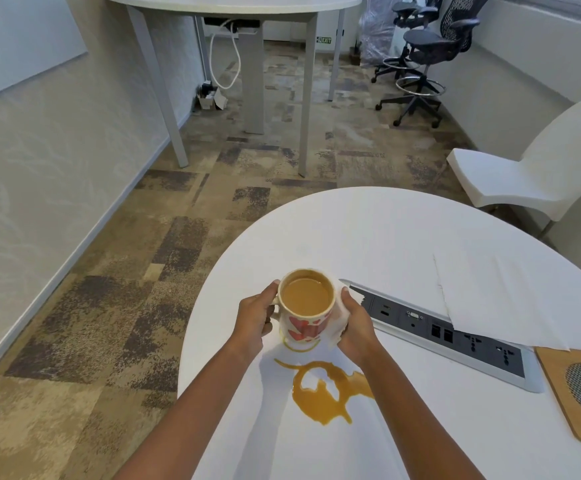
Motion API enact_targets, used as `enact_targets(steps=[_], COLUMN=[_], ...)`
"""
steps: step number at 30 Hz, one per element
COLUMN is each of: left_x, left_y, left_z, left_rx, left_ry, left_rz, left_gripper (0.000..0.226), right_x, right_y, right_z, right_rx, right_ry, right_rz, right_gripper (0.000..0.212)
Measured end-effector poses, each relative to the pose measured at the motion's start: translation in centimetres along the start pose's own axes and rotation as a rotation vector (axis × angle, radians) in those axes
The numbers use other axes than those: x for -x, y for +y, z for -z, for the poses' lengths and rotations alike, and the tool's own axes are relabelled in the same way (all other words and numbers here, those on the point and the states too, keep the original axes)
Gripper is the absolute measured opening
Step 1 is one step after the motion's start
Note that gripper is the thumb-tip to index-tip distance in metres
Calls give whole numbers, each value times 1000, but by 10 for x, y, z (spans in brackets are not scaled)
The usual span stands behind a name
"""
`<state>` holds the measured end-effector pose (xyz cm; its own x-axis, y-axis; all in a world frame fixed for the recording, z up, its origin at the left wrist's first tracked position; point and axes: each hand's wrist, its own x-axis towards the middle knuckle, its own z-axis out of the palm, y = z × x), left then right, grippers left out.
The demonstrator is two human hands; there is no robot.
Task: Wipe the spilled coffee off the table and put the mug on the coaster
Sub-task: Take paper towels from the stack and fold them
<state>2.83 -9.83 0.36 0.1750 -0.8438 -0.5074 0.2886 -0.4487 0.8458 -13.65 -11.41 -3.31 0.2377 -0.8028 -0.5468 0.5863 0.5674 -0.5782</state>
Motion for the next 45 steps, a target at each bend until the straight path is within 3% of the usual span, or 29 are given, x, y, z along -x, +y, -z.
enact_targets(steps=[9,19,22,25,29,33,45], left_x=[15,26,29,31,29,25,17], left_y=[34,49,53,56,58,56,46], left_z=[-17,-34,-39,-42,-39,-33,-16], left_rx=[73,134,135,116,110,124,36], left_ry=[-15,-36,-33,-28,-10,7,-14], left_rz=[-47,-57,-65,-74,-80,-68,-70], left_gripper=[39,35,36,36,34,35,32], right_x=[7,17,25,32,44,47,58], right_y=[4,24,30,37,39,34,-15], right_z=[-16,-43,-55,-61,-60,-46,-10], right_rx=[-266,-654,-727,-745,-736,-685,-155], right_ry=[-51,-135,-208,-212,-192,-157,-40], right_rz=[55,97,85,82,22,-70,-194], right_gripper=[61,33,38,56,64,35,39])
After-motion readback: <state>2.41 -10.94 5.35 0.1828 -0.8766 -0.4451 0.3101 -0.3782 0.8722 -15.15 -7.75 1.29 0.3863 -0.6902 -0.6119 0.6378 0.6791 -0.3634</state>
